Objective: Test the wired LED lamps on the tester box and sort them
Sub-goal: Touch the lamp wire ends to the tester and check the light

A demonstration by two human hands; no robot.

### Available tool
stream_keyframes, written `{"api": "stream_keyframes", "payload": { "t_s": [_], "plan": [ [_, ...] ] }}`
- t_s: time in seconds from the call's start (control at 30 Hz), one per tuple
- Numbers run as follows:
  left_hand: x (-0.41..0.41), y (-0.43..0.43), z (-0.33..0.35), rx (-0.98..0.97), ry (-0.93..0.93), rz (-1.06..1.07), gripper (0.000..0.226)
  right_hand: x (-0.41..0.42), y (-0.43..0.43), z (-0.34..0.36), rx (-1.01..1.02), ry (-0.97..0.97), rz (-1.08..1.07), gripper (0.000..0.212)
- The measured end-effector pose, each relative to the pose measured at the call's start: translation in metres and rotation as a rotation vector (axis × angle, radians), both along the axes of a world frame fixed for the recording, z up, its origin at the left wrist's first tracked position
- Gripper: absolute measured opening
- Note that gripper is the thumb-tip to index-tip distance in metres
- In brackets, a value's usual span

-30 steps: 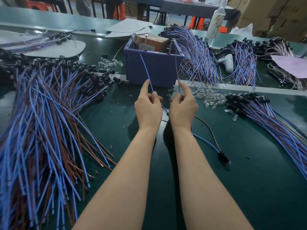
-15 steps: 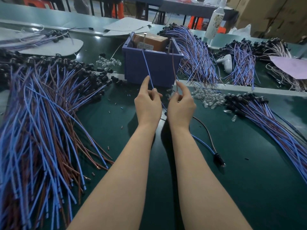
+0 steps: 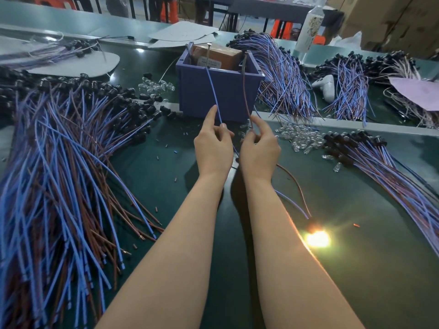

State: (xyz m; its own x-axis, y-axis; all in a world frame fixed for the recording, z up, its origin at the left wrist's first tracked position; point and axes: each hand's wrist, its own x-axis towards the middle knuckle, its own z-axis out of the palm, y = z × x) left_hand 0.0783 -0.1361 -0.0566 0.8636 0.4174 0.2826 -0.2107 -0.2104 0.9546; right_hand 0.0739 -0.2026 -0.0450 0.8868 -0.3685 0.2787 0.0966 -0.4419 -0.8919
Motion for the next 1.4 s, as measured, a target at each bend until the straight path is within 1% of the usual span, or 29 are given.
{"api": "stream_keyframes", "payload": {
  "t_s": [0.5, 0.6, 0.67, 0.7, 0.77, 0.83, 0.9, 0.97, 1.03, 1.07, 1.13, 1.17, 1.2, 1.23, 1.27, 1.3, 1.33, 1.4],
  "plan": [
    [0.002, 0.002, 0.000, -0.010, 0.019, -0.011, 0.044, 0.002, 0.000, 0.000, 0.007, -0.018, 0.014, 0.040],
    [0.001, 0.001, 0.002, -0.048, 0.037, -0.021, 0.041, 0.000, -0.001, 0.001, 0.006, -0.011, 0.007, 0.034],
    [0.001, 0.000, 0.004, -0.074, 0.049, -0.028, 0.031, -0.002, -0.001, 0.004, -0.030, 0.011, 0.021, 0.026],
    [0.000, 0.000, 0.006, -0.083, 0.046, -0.026, 0.023, -0.002, -0.003, 0.007, -0.069, 0.038, 0.060, 0.024],
    [-0.003, 0.001, 0.009, -0.093, 0.035, -0.028, 0.013, -0.002, -0.006, 0.017, -0.168, 0.125, 0.219, 0.024],
    [-0.005, 0.003, 0.013, -0.131, 0.017, -0.072, 0.012, -0.003, -0.012, 0.028, -0.226, 0.181, 0.380, 0.027],
    [-0.009, 0.005, 0.021, -0.177, -0.031, -0.133, 0.014, -0.008, -0.019, 0.039, -0.257, 0.190, 0.480, 0.031],
    [-0.015, 0.003, 0.031, -0.127, -0.078, -0.174, 0.018, -0.013, -0.024, 0.047, -0.317, 0.168, 0.508, 0.032],
    [-0.023, -0.002, 0.041, 0.049, -0.137, -0.175, 0.020, -0.019, -0.026, 0.055, -0.396, 0.094, 0.432, 0.023],
    [-0.028, -0.005, 0.045, 0.154, -0.172, -0.144, 0.021, -0.022, -0.029, 0.058, -0.395, 0.040, 0.370, 0.020],
    [-0.038, -0.012, 0.055, 0.357, -0.172, -0.051, 0.027, -0.028, -0.039, 0.064, -0.294, -0.094, 0.217, 0.025],
    [-0.043, -0.016, 0.059, 0.443, -0.093, -0.046, 0.032, -0.031, -0.047, 0.067, -0.180, -0.159, 0.143, 0.026],
    [-0.046, -0.021, 0.063, 0.507, 0.034, -0.107, 0.038, -0.035, -0.055, 0.072, -0.028, -0.219, 0.092, 0.026],
    [-0.050, -0.028, 0.067, 0.549, 0.171, -0.226, 0.042, -0.040, -0.063, 0.077, 0.156, -0.278, 0.070, 0.023],
    [-0.055, -0.039, 0.070, 0.547, 0.284, -0.382, 0.045, -0.046, -0.070, 0.082, 0.358, -0.338, 0.069, 0.021],
    [-0.062, -0.051, 0.074, 0.475, 0.357, -0.542, 0.044, -0.051, -0.078, 0.087, 0.547, -0.399, 0.078, 0.019],
    [-0.068, -0.065, 0.078, 0.332, 0.399, -0.672, 0.038, -0.056, -0.087, 0.091, 0.702, -0.455, 0.078, 0.019],
    [-0.074, -0.091, 0.084, -0.009, 0.429, -0.806, 0.019, -0.069, -0.106, 0.096, 0.933, -0.549, 0.029, 0.021]
  ]
}}
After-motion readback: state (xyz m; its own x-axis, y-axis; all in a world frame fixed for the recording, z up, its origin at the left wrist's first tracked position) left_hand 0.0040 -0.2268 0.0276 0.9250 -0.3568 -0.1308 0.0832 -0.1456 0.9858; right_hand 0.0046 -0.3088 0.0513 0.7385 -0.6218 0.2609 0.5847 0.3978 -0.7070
